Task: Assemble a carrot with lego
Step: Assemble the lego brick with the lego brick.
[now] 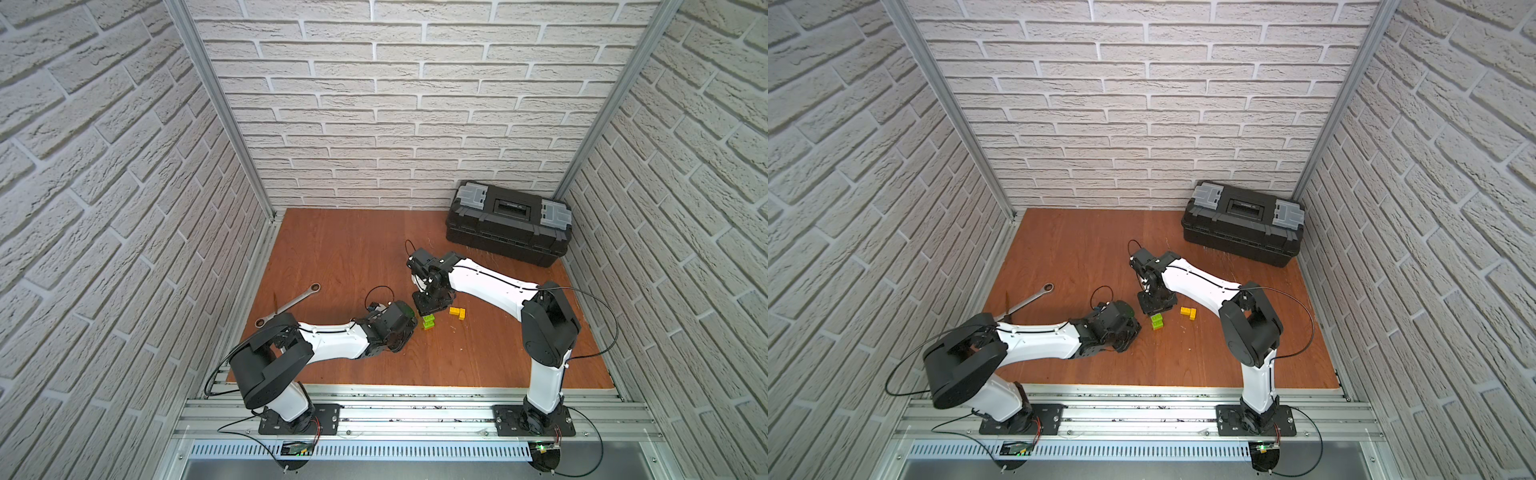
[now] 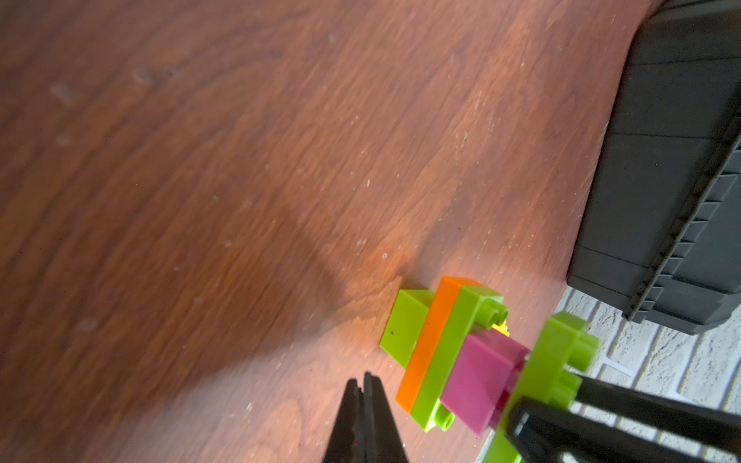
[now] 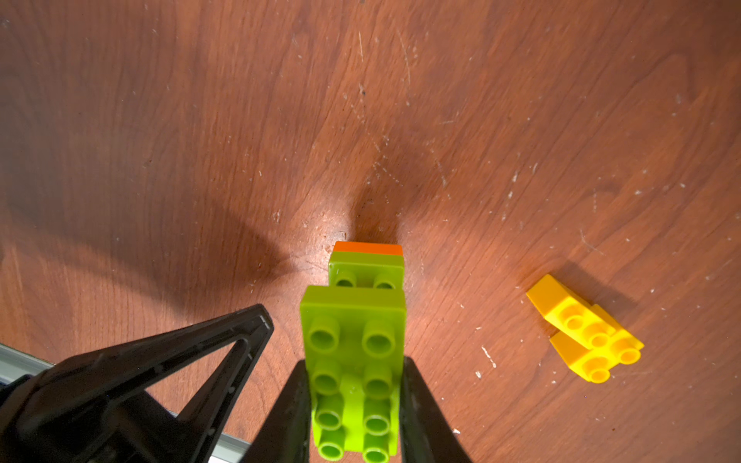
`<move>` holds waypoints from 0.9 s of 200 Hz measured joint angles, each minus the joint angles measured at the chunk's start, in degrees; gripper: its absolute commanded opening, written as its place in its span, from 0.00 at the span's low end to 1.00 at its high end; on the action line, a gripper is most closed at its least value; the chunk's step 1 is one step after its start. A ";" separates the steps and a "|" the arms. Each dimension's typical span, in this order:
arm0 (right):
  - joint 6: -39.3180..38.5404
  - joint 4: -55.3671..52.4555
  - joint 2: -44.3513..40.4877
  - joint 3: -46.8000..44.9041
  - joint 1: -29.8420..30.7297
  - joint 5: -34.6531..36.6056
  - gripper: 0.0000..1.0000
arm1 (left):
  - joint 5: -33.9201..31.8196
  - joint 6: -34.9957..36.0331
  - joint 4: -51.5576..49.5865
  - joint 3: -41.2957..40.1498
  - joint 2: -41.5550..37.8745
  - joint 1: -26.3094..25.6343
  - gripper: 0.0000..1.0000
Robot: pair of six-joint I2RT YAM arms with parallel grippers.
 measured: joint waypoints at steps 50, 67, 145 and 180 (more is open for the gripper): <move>0.37 0.00 0.00 0.00 0.00 0.04 0.30 | 0.00 0.00 -0.02 0.00 0.00 0.00 0.00; 0.37 0.00 -0.02 0.00 0.00 0.09 0.32 | 0.00 0.00 -0.02 0.00 0.00 0.00 0.00; 0.79 0.55 2.19 -2.38 -0.02 1.09 0.41 | -0.04 0.04 -0.02 0.00 -0.04 0.00 0.00; 0.94 0.04 3.76 -4.00 -0.07 1.51 0.44 | -1.33 1.70 -0.22 -0.31 -2.21 0.00 0.00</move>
